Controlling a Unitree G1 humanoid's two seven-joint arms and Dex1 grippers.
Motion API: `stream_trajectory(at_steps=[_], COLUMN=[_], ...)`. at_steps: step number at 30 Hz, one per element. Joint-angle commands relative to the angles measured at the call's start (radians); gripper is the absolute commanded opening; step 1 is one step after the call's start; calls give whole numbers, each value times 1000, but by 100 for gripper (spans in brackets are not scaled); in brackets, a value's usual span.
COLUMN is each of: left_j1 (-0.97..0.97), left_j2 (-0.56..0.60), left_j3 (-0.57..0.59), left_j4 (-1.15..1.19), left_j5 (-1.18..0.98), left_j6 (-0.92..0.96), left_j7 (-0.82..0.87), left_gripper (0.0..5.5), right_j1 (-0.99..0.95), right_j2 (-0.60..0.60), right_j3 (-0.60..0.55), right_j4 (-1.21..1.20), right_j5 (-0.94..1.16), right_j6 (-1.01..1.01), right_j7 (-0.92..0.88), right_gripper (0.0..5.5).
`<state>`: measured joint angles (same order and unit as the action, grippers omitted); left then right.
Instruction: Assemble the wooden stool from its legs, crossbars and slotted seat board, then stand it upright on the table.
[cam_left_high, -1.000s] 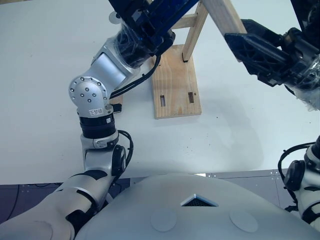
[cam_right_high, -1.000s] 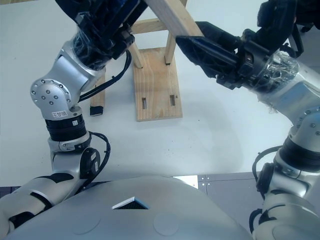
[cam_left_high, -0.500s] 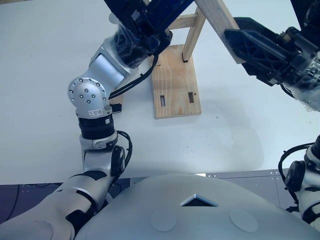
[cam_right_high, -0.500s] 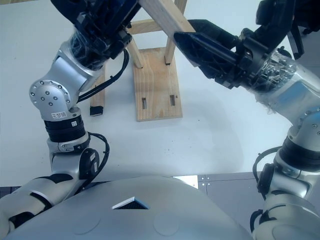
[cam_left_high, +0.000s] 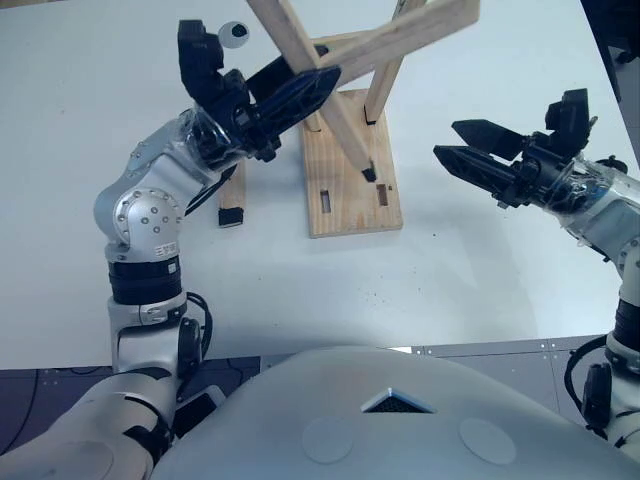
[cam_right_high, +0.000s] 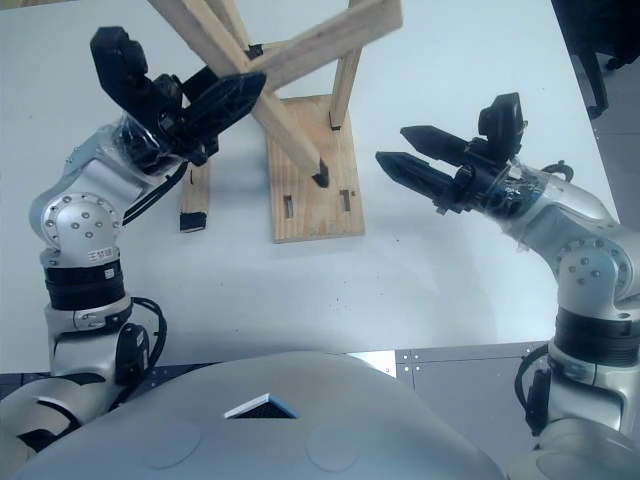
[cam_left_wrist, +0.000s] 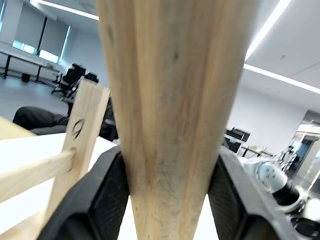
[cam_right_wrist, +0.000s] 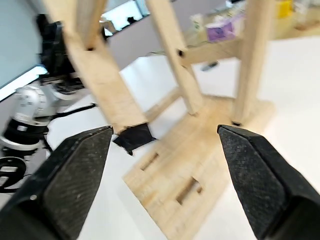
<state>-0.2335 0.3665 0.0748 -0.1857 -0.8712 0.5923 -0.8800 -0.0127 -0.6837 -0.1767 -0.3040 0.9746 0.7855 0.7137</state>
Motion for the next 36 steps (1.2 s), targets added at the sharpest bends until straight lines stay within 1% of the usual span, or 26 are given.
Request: stream_trajectory(at_steps=[1,13,18,36], left_j1=[56,136,144,106], left_j2=[58,90,113,144], left_j3=[-21,-79,-76,-67], left_j4=[25,82,37,35], left_j5=[90,263,251,229], left_j6=[-62,-223,-220,-211], left_j7=[-68,-159,-173,-194], left_gripper=[209,208,208,206], right_j1=[20,11,18,42], right_j2=[3,24,28,54], right_j3=[-17,-25,-30,-29], right_j4=[64,92,87,77], right_j5=[-68,-116,-121,-150], right_j6=[-40,-45,-43,-58], right_j7=[15,32,28,23], right_gripper=[384,384,384,384])
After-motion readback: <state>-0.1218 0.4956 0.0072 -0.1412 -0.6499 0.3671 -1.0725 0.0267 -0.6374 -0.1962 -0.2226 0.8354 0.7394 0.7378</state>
